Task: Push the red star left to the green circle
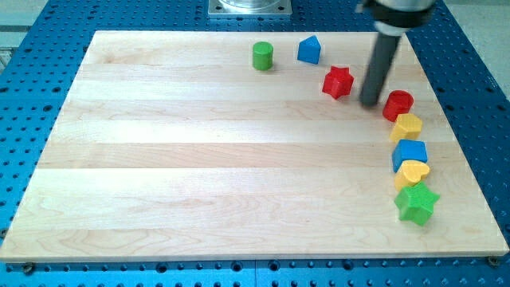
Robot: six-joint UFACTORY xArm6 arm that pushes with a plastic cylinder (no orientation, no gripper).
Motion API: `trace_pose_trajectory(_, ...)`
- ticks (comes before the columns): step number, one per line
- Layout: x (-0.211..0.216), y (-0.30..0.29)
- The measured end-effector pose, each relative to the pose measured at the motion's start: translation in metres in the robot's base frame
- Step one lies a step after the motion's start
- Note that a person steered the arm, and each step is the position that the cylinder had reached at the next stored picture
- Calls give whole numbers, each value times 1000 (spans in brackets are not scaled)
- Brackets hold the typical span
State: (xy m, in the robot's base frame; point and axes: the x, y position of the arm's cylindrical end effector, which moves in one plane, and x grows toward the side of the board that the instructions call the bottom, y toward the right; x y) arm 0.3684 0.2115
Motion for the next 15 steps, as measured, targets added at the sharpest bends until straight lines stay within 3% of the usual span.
trace_pose_trajectory(1, -28, -17)
trace_pose_trajectory(4, -22, -172)
trace_pose_trajectory(5, 21, -182)
trace_pose_trajectory(6, 18, -202)
trace_pose_trajectory(7, -12, -210)
trace_pose_trajectory(8, 12, -203)
trace_pose_trajectory(10, -18, -177)
trace_pose_trajectory(12, -48, -270)
trace_pose_trajectory(13, -20, -270)
trace_pose_trajectory(15, -60, -297)
